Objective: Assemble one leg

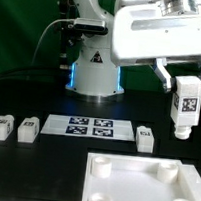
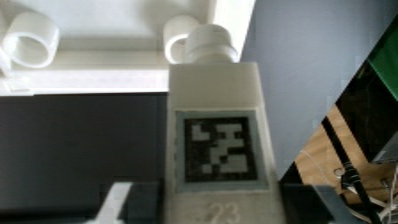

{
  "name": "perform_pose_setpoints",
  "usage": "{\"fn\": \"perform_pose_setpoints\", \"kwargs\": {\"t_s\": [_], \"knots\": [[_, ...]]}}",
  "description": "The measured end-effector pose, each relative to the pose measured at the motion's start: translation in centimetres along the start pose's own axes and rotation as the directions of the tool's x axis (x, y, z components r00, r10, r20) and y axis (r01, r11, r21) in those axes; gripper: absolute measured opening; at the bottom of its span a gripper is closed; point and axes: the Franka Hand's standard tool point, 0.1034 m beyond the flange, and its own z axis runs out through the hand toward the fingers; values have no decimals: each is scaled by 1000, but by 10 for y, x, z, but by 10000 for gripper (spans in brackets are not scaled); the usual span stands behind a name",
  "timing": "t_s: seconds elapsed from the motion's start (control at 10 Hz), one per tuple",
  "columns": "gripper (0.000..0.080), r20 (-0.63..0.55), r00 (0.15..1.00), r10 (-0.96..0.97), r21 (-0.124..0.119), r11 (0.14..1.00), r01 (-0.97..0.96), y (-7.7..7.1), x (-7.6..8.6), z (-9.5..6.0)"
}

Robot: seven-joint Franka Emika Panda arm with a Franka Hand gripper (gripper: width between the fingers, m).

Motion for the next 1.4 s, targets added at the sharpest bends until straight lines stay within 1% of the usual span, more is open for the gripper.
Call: {"fn": "perform_pose_setpoints", "kwargs": {"t_s": [0.1, 0.2, 0.3, 0.4, 0.5, 0.6, 0.8, 1.2, 1.4], "knots": [[294, -15, 999, -33, -6, 999, 33, 7, 4, 10], [294, -31, 998, -46, -6, 999, 46, 12, 22, 26], [294, -52, 997, -53, -3, 999, 53, 11, 41, 38], [294, -56, 997, -52, 1, 999, 52, 9, 46, 49], [294, -43, 998, -47, 4, 999, 48, 9, 40, 63], [294, -35, 998, -46, 6, 999, 46, 8, 33, 72], [294, -29, 998, -47, 8, 999, 47, 7, 24, 79], [294, -23, 999, -46, 7, 999, 46, 8, 16, 85], [294, -13, 999, -44, 7, 999, 44, 10, 11, 91]]}}
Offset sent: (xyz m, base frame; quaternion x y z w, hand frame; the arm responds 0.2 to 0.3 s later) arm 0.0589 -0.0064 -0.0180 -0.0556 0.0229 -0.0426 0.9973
